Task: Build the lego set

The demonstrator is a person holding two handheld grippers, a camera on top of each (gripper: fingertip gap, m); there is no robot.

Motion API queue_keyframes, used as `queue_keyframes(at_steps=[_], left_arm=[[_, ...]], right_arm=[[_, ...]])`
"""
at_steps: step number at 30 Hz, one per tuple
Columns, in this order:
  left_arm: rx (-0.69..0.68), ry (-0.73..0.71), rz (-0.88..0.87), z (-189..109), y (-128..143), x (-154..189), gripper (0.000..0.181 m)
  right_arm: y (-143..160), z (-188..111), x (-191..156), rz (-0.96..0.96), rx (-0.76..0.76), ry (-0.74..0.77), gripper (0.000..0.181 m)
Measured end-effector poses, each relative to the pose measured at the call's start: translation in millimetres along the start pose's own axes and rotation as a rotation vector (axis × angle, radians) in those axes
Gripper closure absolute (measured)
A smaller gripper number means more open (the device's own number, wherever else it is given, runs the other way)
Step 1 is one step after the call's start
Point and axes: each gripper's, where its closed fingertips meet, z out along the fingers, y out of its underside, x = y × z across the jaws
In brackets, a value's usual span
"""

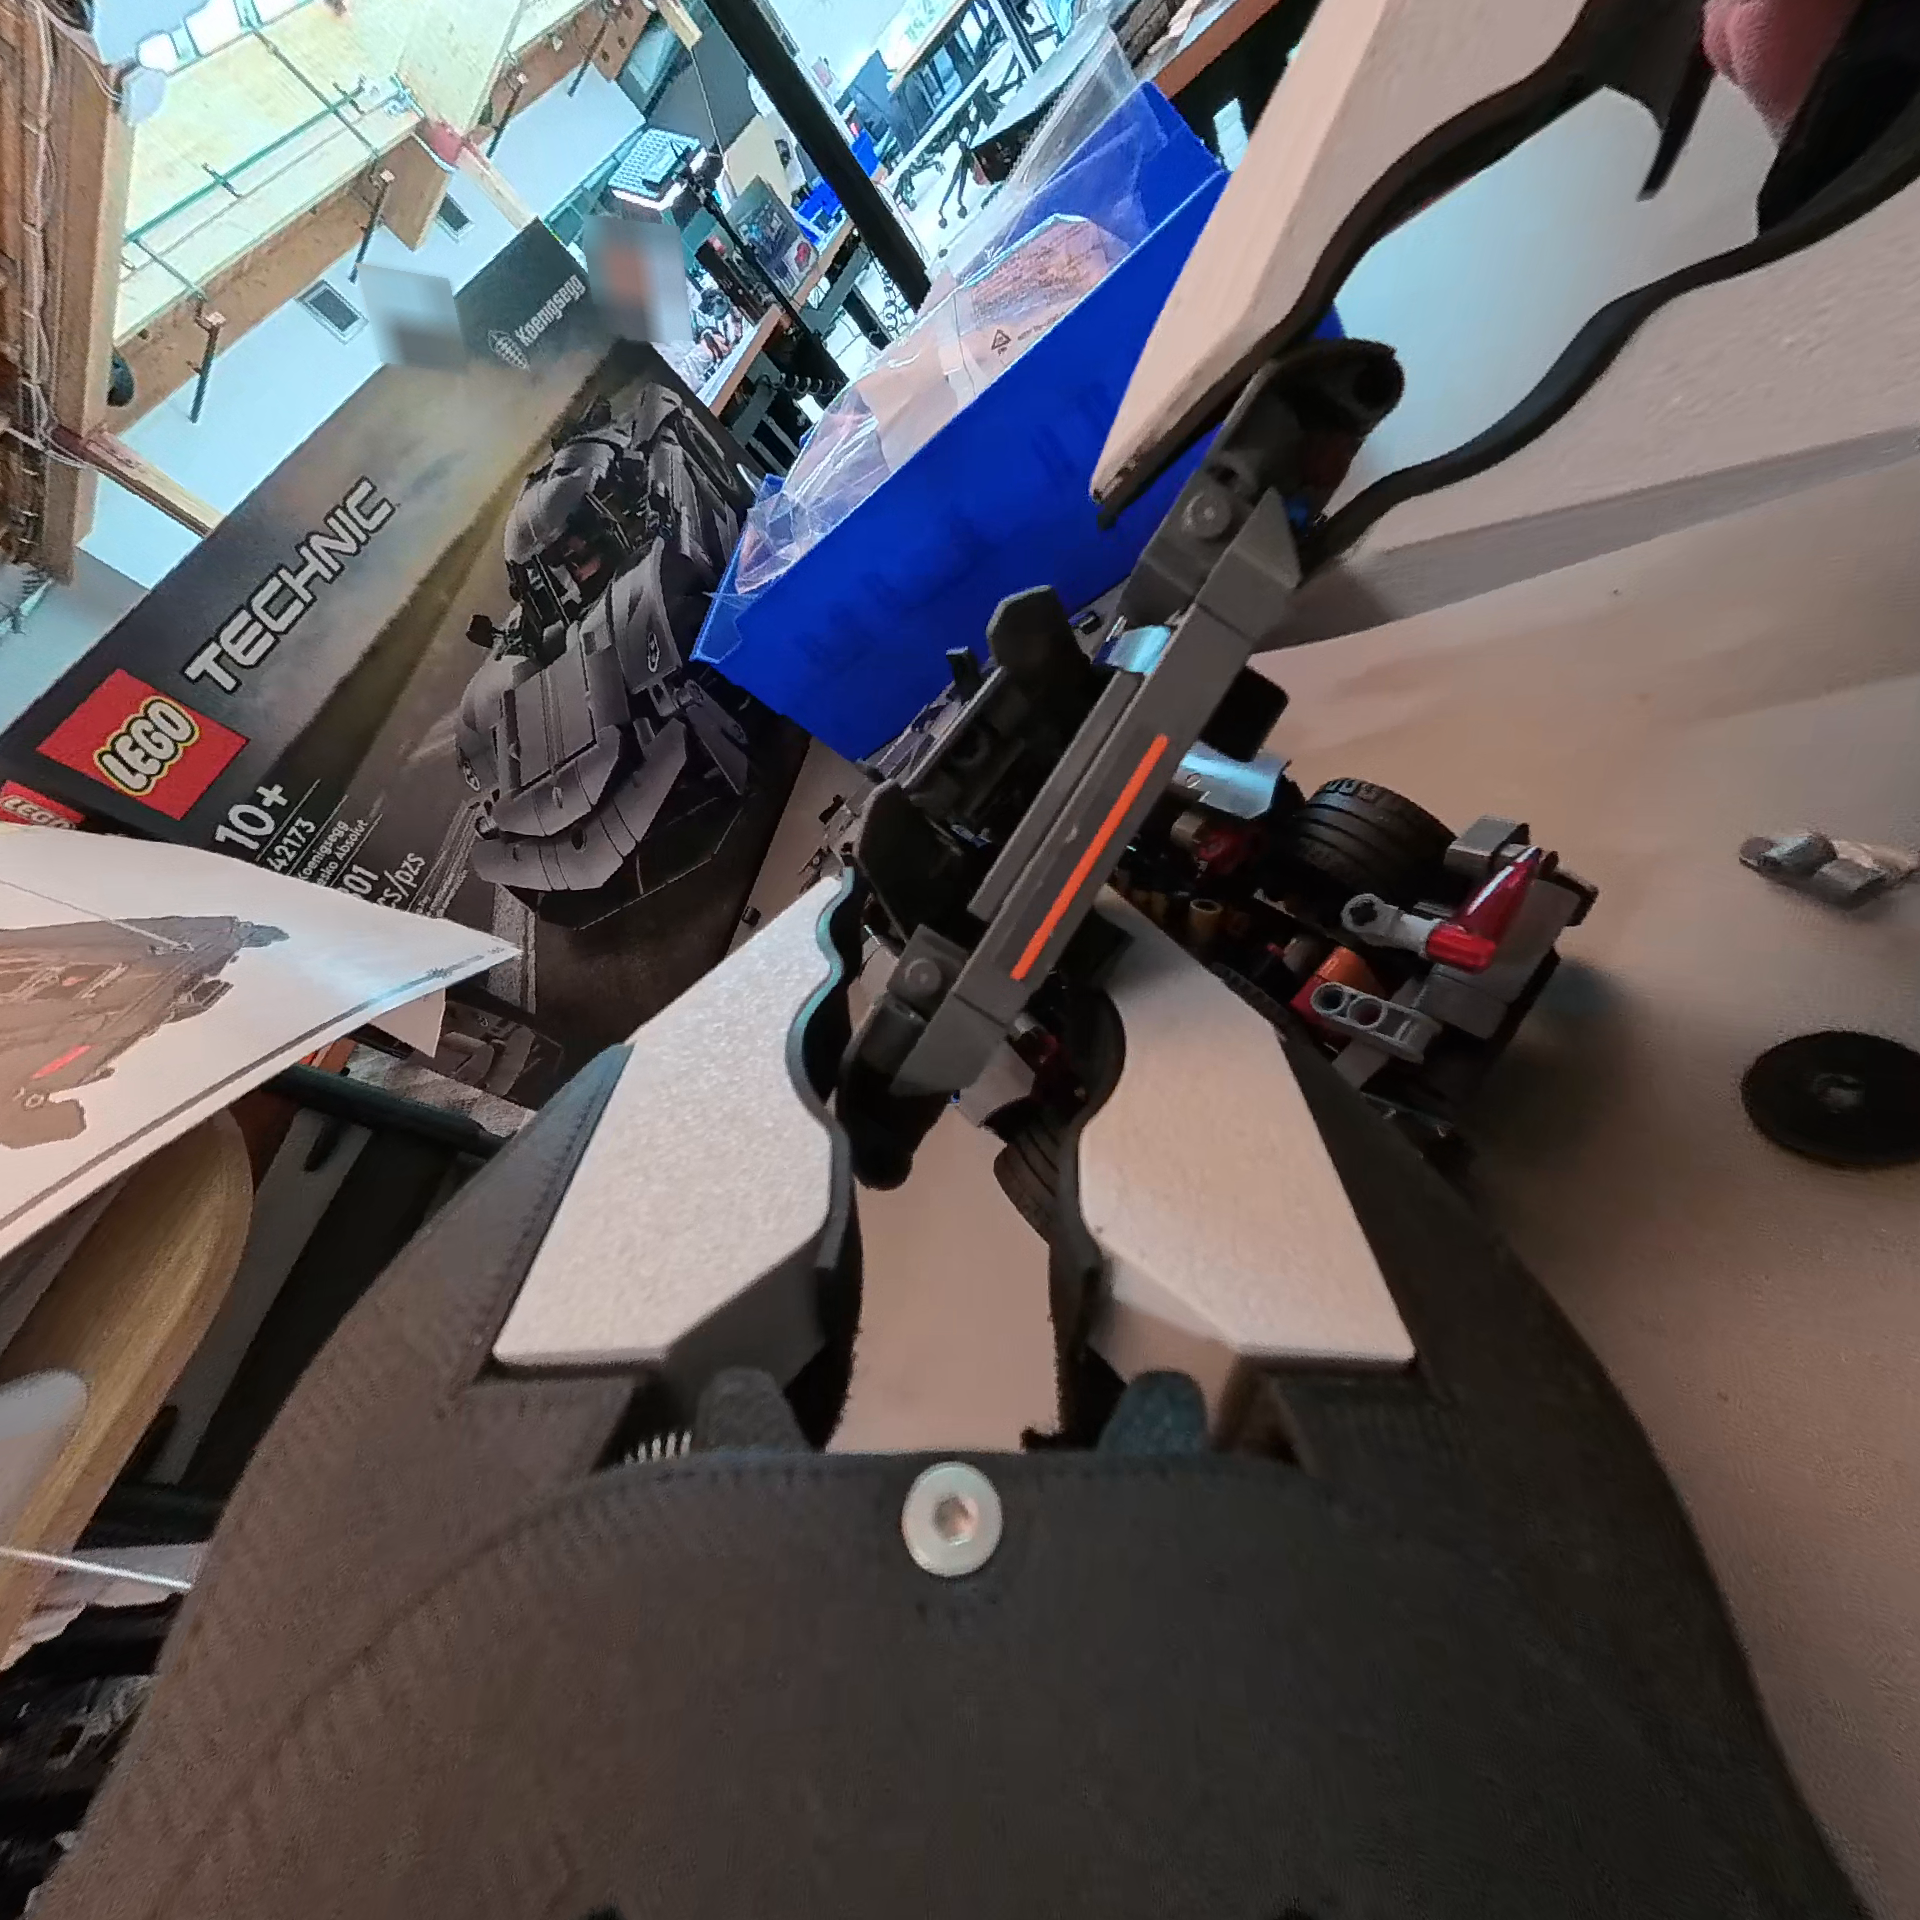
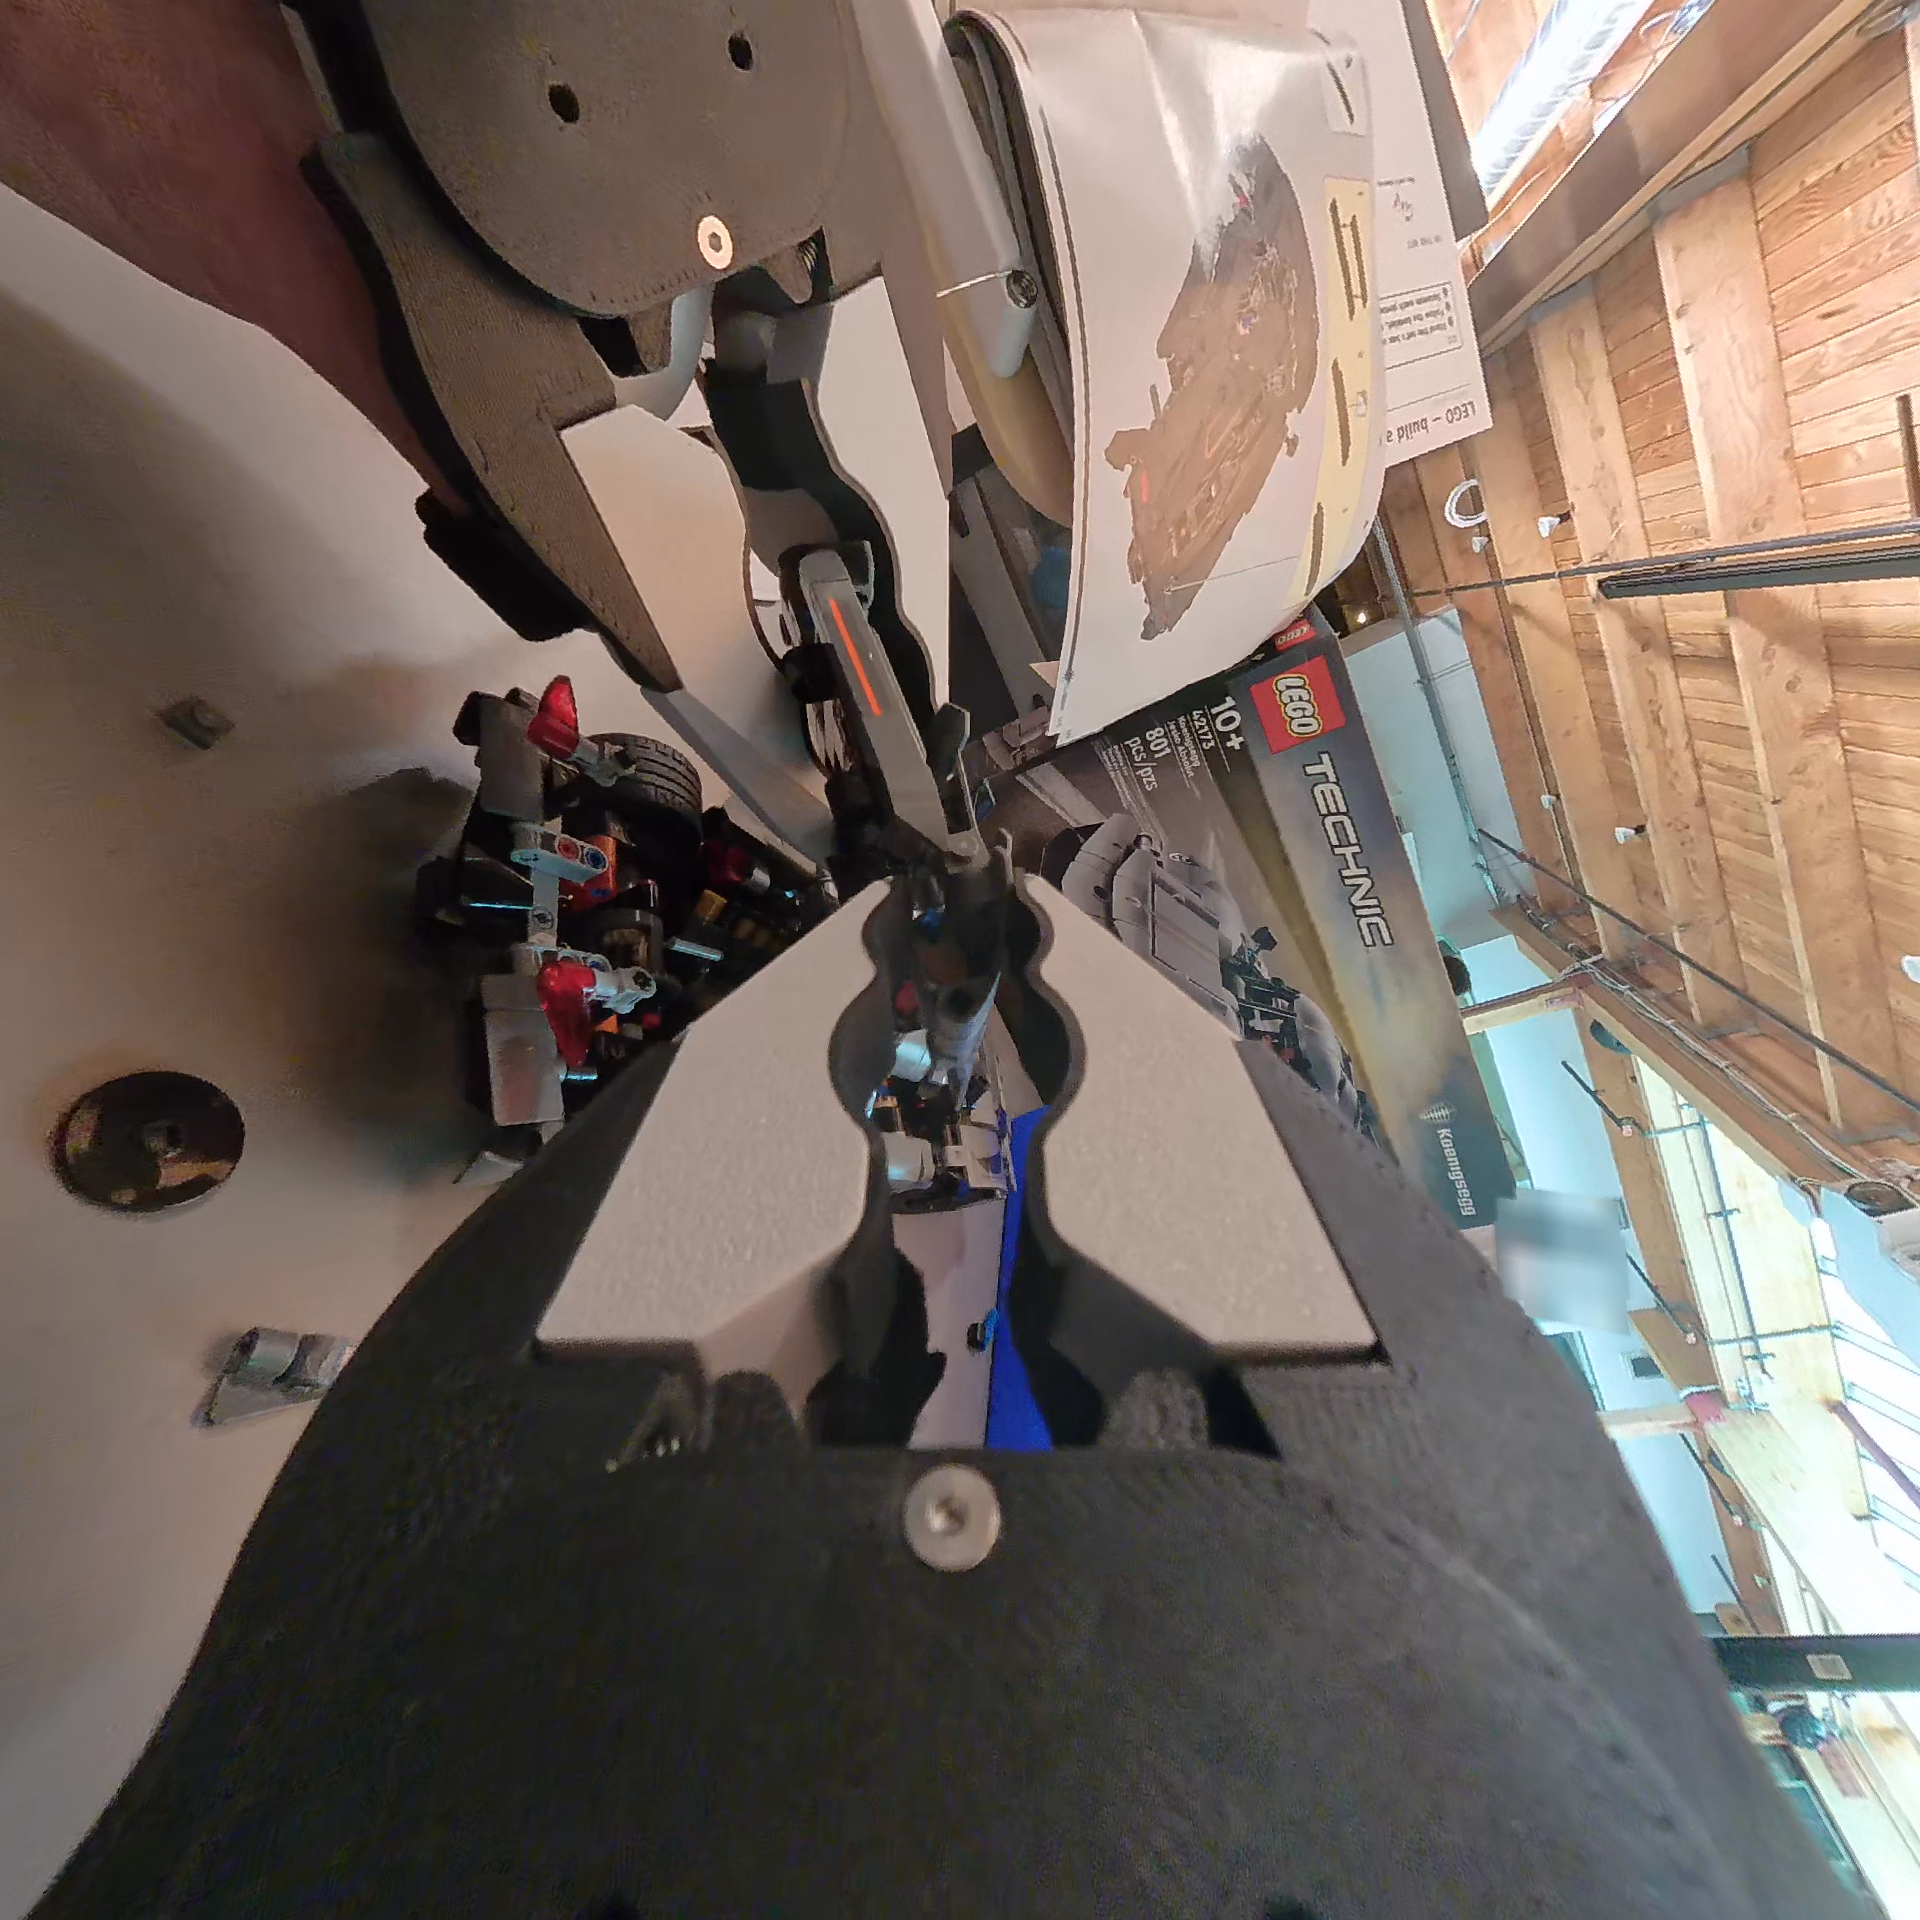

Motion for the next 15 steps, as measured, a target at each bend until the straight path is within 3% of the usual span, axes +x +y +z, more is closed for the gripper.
queue_keyframes(at_steps=[7, 11, 15], left_arm=[[-0.012, 0.000, 0.051, 1, 1, 0, 0.147], [-0.020, 0.004, 0.080, 2, 2, 0, 0.148], [-0.018, 0.011, 0.088, 2, 3, -1, 0.149]], right_arm=[[7, 3, 3, 0.095, 0.004, -0.063, 0.148], [14, 8, -6, 0.128, -0.012, -0.176, 0.124], [20, 13, -15, 0.114, -0.035, -0.287, 0.119]])
